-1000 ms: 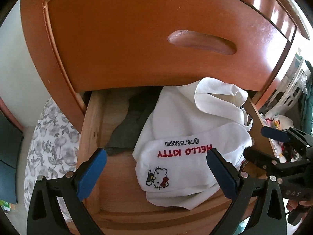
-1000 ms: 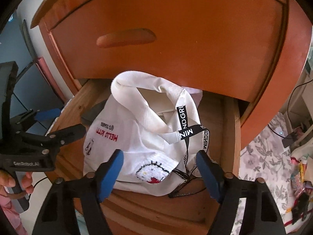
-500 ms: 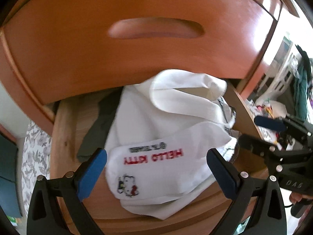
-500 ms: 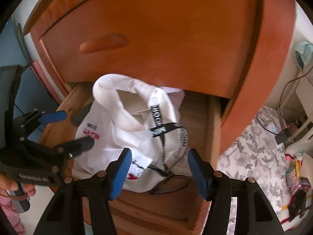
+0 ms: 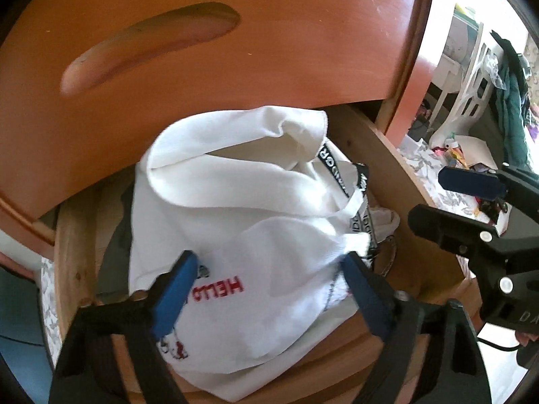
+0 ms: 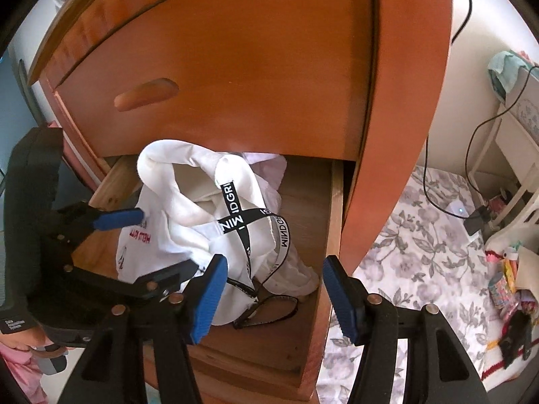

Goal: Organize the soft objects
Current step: 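Move both open tools into the drawer toward the white Hello Kitty bag, then close the left tool on the Hello Kitty bag's printed side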

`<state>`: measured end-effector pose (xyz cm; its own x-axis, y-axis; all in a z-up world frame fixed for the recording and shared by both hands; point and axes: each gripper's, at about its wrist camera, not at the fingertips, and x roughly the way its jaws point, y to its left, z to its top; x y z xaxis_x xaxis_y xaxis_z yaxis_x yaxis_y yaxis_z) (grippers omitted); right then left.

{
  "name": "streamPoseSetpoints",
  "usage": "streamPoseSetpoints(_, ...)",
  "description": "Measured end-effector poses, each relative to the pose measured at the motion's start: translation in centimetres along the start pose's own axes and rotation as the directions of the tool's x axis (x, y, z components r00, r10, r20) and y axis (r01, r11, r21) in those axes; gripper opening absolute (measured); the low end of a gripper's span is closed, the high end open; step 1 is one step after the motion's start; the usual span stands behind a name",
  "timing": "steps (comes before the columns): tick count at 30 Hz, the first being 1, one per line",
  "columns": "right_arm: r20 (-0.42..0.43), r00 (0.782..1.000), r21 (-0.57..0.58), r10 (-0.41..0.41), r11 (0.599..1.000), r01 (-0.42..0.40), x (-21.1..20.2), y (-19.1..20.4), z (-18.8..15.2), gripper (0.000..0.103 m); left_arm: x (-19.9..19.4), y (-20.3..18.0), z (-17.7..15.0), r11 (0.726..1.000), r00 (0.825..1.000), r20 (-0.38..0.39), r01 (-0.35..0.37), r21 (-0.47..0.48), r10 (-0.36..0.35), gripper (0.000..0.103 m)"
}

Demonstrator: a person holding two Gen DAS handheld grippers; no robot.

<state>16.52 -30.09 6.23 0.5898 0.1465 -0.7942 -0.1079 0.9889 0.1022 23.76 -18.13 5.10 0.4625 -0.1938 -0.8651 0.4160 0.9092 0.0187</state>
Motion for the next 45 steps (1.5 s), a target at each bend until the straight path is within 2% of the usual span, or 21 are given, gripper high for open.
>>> streamPoseSetpoints(2,0.002,1.000,0.003,-0.001,1.000,0.001,-0.3,0.0,-0.1,0.063,0.2,-0.2,0.0,1.000,1.000,-0.001,0.013,-0.009,-0.013,0.072)
streamPoseSetpoints(4,0.002,1.000,0.005,-0.002,1.000,0.002,-0.4,-0.2,-0.2,0.063,0.2,-0.1,-0.3,0.999,0.999,0.006,0.035,-0.018,-0.035,0.055)
streamPoseSetpoints(7,-0.001,1.000,0.009,-0.003,1.000,0.003,-0.3,-0.2,-0.3,0.063,-0.2,0.0,-0.8,0.998,0.999,0.022,0.049,-0.036,-0.049,0.042)
streamPoseSetpoints(9,-0.004,1.000,0.011,-0.001,1.000,0.001,-0.2,-0.2,-0.4,0.063,-0.3,0.3,-0.9,0.997,0.998,0.035,0.060,-0.054,-0.058,0.034)
streamPoseSetpoints(12,-0.009,1.000,0.015,0.001,1.000,-0.001,-0.1,-0.2,-0.6,0.063,-0.6,0.9,-1.2,0.993,0.995,0.051,0.087,-0.077,-0.083,0.029)
streamPoseSetpoints(21,-0.023,1.000,0.024,-0.002,1.000,0.002,0.2,-0.2,-0.9,0.063,-2.7,2.9,-3.0,0.976,0.982,0.111,0.165,-0.145,-0.150,0.022)
streamPoseSetpoints(27,-0.032,0.999,0.029,-0.005,1.000,0.006,0.6,-0.2,-1.1,0.063,-3.7,3.8,-3.7,0.959,0.970,0.144,0.220,-0.177,-0.196,0.021)
streamPoseSetpoints(30,-0.034,0.999,0.023,-0.005,1.000,0.005,0.6,0.2,-1.0,0.063,-4.0,4.1,-4.3,0.961,0.971,0.154,0.208,-0.181,-0.182,0.019)
streamPoseSetpoints(32,-0.034,0.999,0.016,-0.004,1.000,0.004,0.7,0.4,-0.9,0.063,-4.3,4.4,-4.6,0.955,0.968,0.165,0.222,-0.196,-0.191,0.009)
streamPoseSetpoints(36,-0.031,1.000,0.004,-0.001,1.000,0.001,0.6,1.1,-0.7,0.063,-4.6,4.6,-4.8,0.956,0.966,0.180,0.220,-0.192,-0.186,0.006)
streamPoseSetpoints(43,-0.035,0.999,-0.017,-0.001,1.000,0.000,0.7,2.1,-0.3,0.063,-6.4,6.2,-5.9,0.937,0.947,0.242,0.268,-0.224,-0.213,0.005)
streamPoseSetpoints(45,-0.036,0.999,-0.020,0.002,1.000,-0.003,0.7,2.4,-0.2,0.063,-7.0,7.0,-6.4,0.936,0.946,0.255,0.263,-0.236,-0.202,0.005)
